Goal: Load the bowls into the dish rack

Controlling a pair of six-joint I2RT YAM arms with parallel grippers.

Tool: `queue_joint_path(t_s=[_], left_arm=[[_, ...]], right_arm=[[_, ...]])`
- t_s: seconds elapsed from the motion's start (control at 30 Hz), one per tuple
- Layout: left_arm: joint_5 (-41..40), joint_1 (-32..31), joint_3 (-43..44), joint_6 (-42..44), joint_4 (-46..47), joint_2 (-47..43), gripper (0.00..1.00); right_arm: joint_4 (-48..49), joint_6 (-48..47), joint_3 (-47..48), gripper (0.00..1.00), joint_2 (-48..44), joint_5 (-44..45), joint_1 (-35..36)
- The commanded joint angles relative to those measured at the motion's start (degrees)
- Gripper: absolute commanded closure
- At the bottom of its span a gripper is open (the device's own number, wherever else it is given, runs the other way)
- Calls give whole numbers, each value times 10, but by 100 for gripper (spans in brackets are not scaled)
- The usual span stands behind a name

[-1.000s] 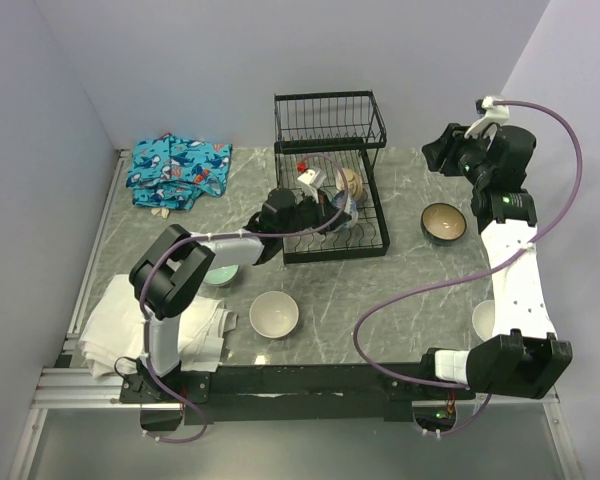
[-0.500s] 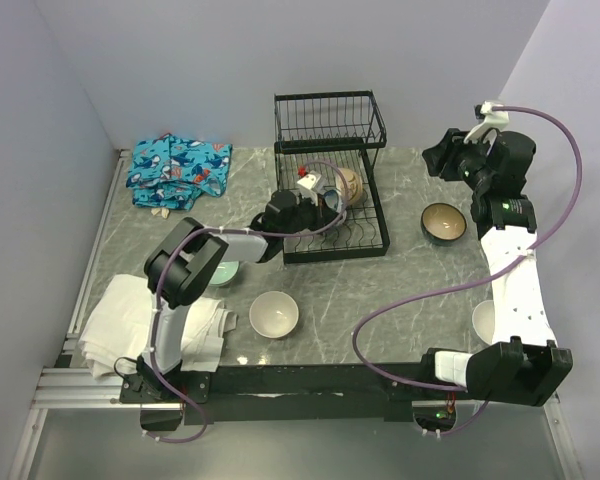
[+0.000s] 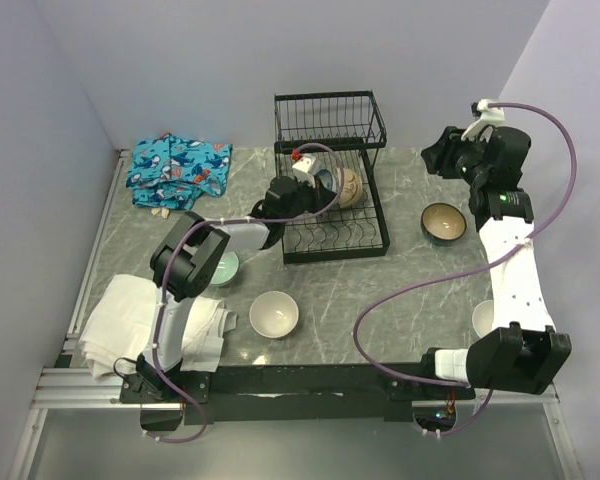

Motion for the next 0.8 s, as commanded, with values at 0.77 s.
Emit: queue_joint_path(t_s=[0.77], left_arm=[[101, 65, 40, -367, 320, 106, 99]], right_arm=[[-15, -62, 54, 49, 31, 49, 61]])
